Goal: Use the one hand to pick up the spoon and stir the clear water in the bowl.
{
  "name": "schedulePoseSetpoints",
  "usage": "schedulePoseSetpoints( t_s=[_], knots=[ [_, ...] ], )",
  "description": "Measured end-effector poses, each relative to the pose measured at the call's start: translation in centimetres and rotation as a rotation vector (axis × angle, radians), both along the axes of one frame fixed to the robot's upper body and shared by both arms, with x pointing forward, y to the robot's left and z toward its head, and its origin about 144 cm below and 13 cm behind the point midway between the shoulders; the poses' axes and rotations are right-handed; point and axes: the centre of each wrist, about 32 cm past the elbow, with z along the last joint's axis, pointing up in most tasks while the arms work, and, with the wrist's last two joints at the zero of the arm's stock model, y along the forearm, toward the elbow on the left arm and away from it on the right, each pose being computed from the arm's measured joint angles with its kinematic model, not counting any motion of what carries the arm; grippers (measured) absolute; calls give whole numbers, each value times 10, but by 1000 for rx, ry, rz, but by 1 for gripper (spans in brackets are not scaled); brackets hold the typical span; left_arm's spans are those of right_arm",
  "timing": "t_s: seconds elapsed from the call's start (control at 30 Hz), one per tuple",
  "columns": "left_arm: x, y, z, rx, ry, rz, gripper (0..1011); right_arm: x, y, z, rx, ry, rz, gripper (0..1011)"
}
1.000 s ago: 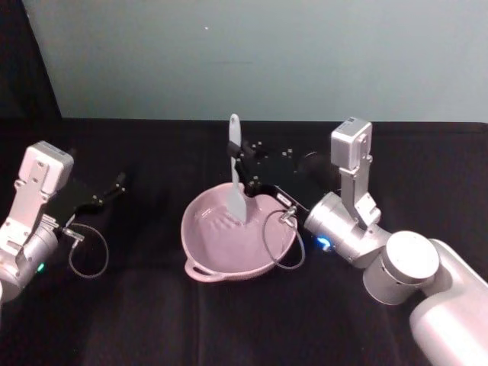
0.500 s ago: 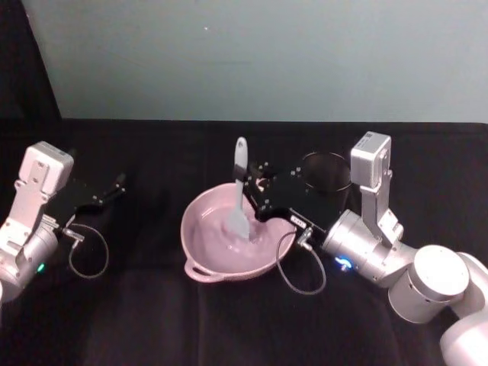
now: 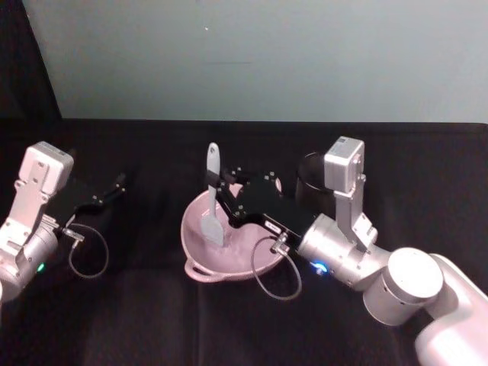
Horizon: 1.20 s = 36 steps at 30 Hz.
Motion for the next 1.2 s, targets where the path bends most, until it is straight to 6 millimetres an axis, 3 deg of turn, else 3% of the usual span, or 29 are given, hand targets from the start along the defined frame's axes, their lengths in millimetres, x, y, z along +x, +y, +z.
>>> schedulePoseSetpoints(
  t_s=[0.2, 0.53, 0.93, 1.2],
  knots=[
    [0, 0, 0, 0, 0, 0, 1011, 12, 12, -4, 9, -11, -32, 111],
    [0, 0, 0, 0, 0, 0, 1011, 30, 14, -5, 2, -27, -102, 111],
    [0, 0, 0, 0, 0, 0, 1011, 34, -9, -4, -30, -44, -166, 111],
    [0, 0, 0, 0, 0, 0, 1011, 15, -26, 1, -28, -14, -142, 111]
  ],
)
